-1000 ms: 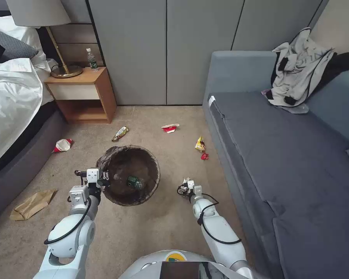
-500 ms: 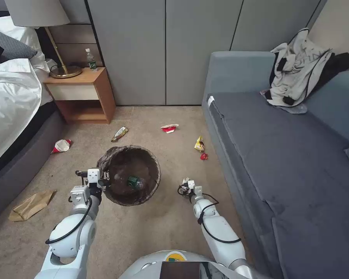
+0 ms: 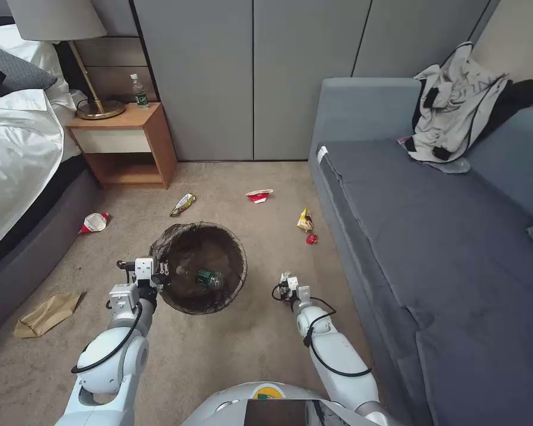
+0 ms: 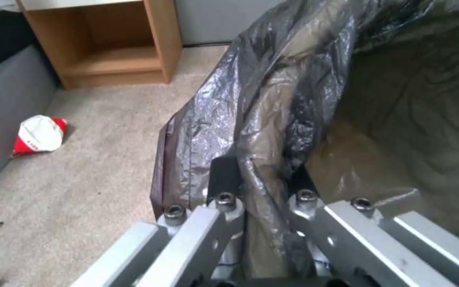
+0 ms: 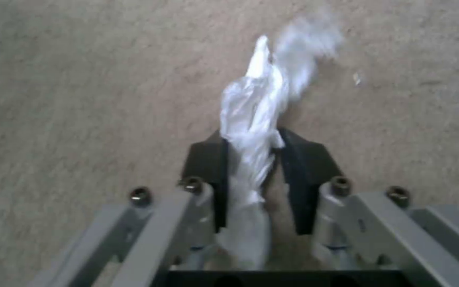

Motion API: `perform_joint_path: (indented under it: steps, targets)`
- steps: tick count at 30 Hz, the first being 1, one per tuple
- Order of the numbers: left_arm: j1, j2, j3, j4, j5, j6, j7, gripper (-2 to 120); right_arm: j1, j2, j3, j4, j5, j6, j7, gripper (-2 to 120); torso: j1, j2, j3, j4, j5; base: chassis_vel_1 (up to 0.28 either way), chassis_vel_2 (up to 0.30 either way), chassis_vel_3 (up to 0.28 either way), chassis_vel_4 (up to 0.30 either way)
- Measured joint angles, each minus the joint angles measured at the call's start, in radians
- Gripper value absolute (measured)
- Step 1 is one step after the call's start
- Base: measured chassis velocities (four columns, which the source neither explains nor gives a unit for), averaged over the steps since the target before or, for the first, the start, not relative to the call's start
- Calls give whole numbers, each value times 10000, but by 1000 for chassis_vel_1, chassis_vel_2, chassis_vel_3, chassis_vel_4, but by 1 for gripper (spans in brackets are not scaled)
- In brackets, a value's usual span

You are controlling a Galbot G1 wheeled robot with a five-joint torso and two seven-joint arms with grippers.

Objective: Pick up the trash bin, then pick up the garbage from the floor and place it into the trash bin.

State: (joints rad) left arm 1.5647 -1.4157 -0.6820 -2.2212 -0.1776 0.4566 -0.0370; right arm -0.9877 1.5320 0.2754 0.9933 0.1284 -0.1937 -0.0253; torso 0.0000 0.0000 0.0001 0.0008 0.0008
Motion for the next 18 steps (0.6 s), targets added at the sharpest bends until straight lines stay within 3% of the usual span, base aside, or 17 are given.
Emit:
perform_joint_path:
  steps: [6, 18]
  targets:
    - [-14, -10, 71, -20, 3, -7, -4, 3, -346, -256, -154, 699, -225, -15, 203, 0, 0, -1, 1, -6, -5, 0, 0, 0, 0]
    - [-29, 34, 144, -110, -31, -8, 3, 3, -1083, -759, 44, 2655, -559, 198, 466, 0, 0, -1, 0, -8, -6, 0, 0, 0, 0]
